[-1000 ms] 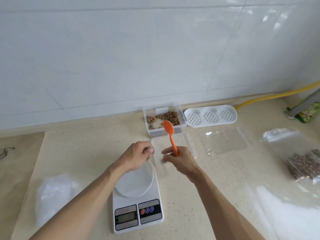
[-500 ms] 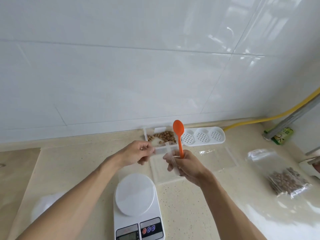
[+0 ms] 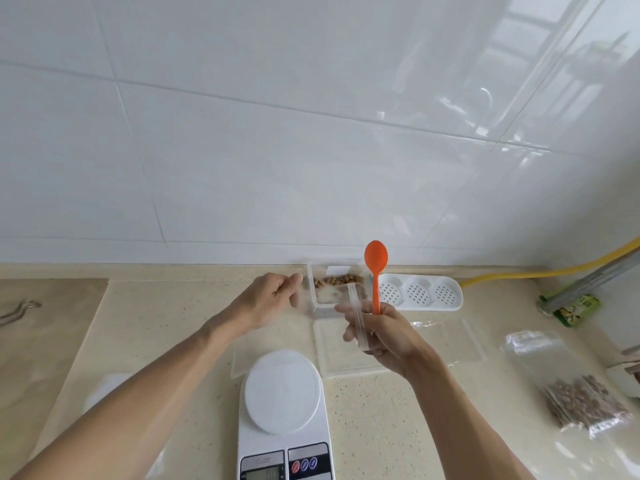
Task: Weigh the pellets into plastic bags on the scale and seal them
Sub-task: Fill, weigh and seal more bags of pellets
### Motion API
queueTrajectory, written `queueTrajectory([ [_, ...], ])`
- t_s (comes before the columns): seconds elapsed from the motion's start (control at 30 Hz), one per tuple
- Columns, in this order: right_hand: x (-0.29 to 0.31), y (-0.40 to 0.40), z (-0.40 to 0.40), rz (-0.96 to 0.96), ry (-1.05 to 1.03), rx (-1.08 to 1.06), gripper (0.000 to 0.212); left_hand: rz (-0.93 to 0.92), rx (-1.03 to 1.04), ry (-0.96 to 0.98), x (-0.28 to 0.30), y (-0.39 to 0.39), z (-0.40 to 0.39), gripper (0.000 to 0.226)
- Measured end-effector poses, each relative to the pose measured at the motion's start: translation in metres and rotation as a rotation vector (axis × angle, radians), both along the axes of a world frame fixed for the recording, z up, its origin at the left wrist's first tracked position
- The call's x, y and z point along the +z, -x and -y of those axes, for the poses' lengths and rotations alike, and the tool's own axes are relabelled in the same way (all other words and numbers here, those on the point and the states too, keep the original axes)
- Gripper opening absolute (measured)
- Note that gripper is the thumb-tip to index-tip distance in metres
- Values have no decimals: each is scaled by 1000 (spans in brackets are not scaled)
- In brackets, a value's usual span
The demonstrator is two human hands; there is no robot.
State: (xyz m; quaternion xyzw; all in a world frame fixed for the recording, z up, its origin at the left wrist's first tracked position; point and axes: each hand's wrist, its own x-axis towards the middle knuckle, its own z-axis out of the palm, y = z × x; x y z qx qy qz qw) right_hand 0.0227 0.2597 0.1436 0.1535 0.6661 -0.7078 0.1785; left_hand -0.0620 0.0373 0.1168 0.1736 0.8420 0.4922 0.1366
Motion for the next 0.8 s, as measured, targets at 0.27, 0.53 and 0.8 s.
queueTrajectory([
  [0.27,-11,2,2,39,-102,-9,25,-234,-111,337,-9,-3,2,84],
  [0.53,-28,11,10,85,-121,-5,24,-353,-388,582,-18,-20,-43,130],
  [0.8,-45,22,2,73,-163,-69,22,-276,-252,322,-31,-13,-42,98],
])
